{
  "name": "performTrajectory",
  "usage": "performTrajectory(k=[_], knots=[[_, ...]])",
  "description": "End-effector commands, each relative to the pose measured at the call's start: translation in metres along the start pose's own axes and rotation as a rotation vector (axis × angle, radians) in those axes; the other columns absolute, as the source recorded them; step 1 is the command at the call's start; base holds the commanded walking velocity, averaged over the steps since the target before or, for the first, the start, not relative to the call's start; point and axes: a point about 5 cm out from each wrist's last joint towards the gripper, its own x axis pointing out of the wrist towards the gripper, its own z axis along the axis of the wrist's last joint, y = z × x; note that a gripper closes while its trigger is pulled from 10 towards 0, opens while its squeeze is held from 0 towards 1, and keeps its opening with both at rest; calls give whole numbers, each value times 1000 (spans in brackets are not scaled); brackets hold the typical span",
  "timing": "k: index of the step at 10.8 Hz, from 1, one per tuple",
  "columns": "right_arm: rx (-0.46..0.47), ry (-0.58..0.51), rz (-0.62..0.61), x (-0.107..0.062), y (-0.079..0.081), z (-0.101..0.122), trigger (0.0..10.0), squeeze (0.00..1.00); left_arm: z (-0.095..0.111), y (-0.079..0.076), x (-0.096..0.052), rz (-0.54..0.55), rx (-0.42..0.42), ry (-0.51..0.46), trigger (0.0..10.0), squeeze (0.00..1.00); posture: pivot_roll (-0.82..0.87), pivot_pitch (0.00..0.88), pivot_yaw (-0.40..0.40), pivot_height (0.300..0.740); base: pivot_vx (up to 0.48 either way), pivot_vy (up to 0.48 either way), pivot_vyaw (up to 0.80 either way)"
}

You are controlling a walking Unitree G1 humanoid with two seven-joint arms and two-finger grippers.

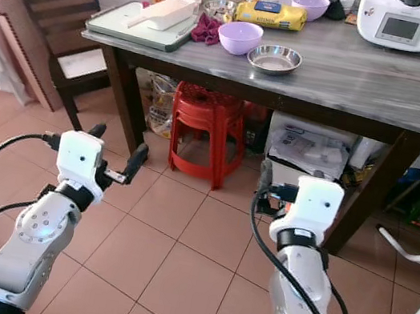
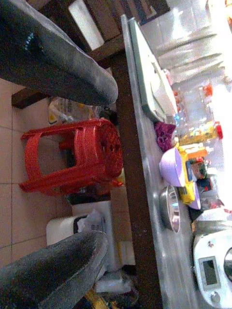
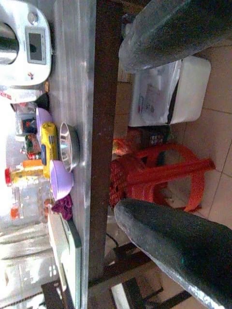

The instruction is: Setting the table

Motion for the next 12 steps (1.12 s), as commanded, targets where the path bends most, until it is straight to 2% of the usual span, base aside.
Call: performTrajectory(k=[1,2,4,5,7,8,9,10,12], knots=[[12,-17,10,1,4,3,10000,0,-2,6,-3,19,11,10,10000,0,-85,63,105,740,0,0,0],[8,-23,8,2,2,4,10000,0,-5,9,-1,35,10,16,10000,0,-94,55,107,740,0,0,0],[8,-9,-17,5,0,0,10000,0,-9,2,1,-6,13,23,10000,0,-107,45,105,740,0,0,0],[6,-8,-17,5,0,-1,10000,0,-9,3,4,10,12,20,10000,0,-117,28,103,740,0,0,-769],[6,-2,-19,4,-1,-4,10000,0,-14,4,7,44,-8,37,10000,0,-136,20,103,740,0,0,0],[-4,31,-33,4,0,-15,10000,0,-23,-9,7,4,-60,73,10000,0,-162,0,71,740,0,0,0],[-6,38,-36,4,0,-17,10000,0,-25,-10,7,4,-61,78,10000,0,-166,0,56,740,0,0,0],[-25,59,-13,6,4,-21,10000,0,-31,-10,7,3,-57,97,10000,0,-165,0,-10,740,0,0,0],[-14,96,20,5,5,-32,10000,0,-34,-12,7,14,-49,85,10000,0,-112,0,-29,740,0,0,0]])
